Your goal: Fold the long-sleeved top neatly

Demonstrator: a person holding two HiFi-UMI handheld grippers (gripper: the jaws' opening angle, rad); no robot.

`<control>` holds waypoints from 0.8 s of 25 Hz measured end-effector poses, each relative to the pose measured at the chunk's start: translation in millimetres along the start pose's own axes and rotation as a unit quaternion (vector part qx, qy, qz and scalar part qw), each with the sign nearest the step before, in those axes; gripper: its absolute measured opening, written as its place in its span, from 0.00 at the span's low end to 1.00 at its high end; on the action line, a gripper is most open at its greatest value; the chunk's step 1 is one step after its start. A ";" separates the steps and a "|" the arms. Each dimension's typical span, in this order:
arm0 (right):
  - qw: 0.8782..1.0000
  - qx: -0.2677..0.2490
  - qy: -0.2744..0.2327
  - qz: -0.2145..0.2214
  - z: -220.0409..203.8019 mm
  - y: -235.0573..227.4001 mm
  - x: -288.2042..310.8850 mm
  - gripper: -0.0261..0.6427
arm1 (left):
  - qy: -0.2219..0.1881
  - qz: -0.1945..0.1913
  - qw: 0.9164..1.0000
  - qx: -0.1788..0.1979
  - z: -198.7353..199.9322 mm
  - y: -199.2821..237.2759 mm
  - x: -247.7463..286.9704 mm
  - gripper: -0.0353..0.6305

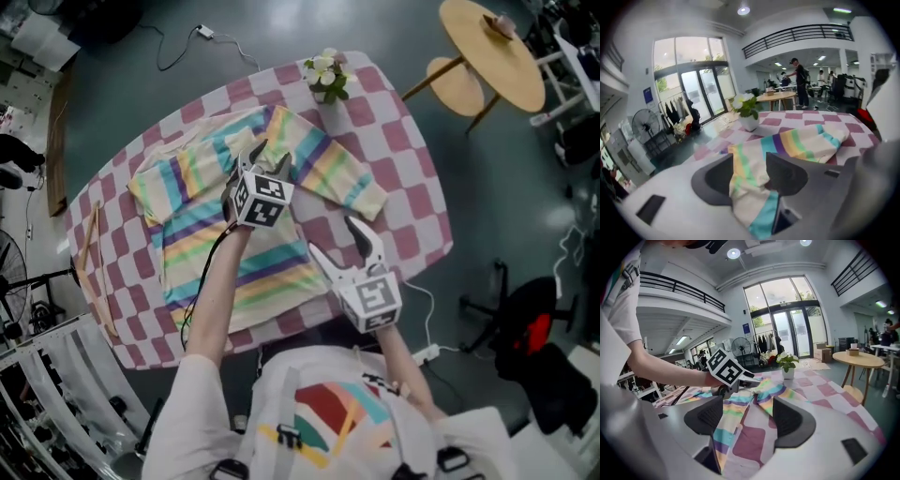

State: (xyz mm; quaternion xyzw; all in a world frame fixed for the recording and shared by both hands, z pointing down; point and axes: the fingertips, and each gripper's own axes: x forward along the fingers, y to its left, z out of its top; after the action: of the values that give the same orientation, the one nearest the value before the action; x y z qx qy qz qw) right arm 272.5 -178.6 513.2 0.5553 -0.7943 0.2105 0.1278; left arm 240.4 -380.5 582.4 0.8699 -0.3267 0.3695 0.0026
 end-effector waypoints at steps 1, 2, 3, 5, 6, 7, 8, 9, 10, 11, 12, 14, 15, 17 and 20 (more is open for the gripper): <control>1.000 -0.002 0.001 -0.002 0.2 -0.3 -3.1 0.52 | -0.015 -0.009 0.999 0.034 13.6 -9.8 -3.4 0.35; 1.000 -0.001 0.001 -0.006 -0.2 -1.6 -7.0 0.52 | -0.029 -0.023 0.997 0.070 27.5 -23.3 -6.7 0.35; 1.000 0.002 -0.001 -0.013 -1.2 -4.1 -11.7 0.52 | -0.044 -0.041 0.992 0.109 41.1 -40.6 -10.0 0.35; 0.999 0.014 -0.006 -0.034 -5.6 -11.8 -23.8 0.52 | -0.072 -0.083 0.976 0.189 63.2 -83.3 -17.2 0.35; 0.999 0.021 -0.007 -0.046 -9.2 -17.3 -31.2 0.52 | -0.083 -0.105 0.965 0.227 70.1 -106.5 -20.3 0.35; 0.998 0.029 -0.008 -0.061 -14.0 -23.5 -39.6 0.52 | -0.091 -0.127 0.952 0.262 73.5 -129.4 -22.4 0.35; 0.996 0.036 -0.008 -0.078 -19.9 -30.2 -48.9 0.52 | -0.095 -0.147 0.940 0.291 73.5 -151.0 -23.3 0.35; 0.994 0.044 -0.007 -0.096 -26.7 -37.1 -58.7 0.52 | -0.095 -0.166 0.930 0.315 70.8 -170.1 -23.0 0.35; 0.992 0.050 -0.007 -0.113 -34.0 -44.5 -68.7 0.52 | -0.092 -0.181 0.921 0.333 66.2 -186.3 -21.8 0.35; 0.990 0.058 -0.008 -0.129 -41.5 -52.1 -78.6 0.52 | -0.089 -0.193 0.913 0.347 60.4 -199.9 -20.1 0.35; 0.987 0.066 -0.009 -0.144 -49.3 -59.3 -88.5 0.52 | -0.084 -0.205 0.906 0.360 54.0 -212.1 -18.7 0.35; 0.981 0.082 -0.006 -0.175 -64.4 -70.1 -109.5 0.52 | -0.076 -0.229 0.890 0.387 41.7 -234.6 -18.4 0.35; 0.977 0.089 -0.008 -0.192 -70.3 -73.8 -119.5 0.52 | -0.073 -0.240 0.879 0.405 36.2 -244.6 -19.5 0.35; 0.970 0.104 -0.015 -0.220 -79.6 -78.6 -135.8 0.52 | -0.067 -0.250 0.856 0.447 26.4 -259.7 -20.7 0.35; 0.965 0.118 -0.003 -0.234 -93.8 -77.5 -151.6 0.52 | -0.048 -0.244 0.845 0.473 17.4 -269.6 -14.5 0.31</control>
State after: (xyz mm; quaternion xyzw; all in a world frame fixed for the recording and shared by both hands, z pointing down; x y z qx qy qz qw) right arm 395.2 -31.2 544.4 0.7375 -0.6121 0.2652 0.1049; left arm 397.9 -164.5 624.3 0.8339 0.1112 0.4241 -0.3352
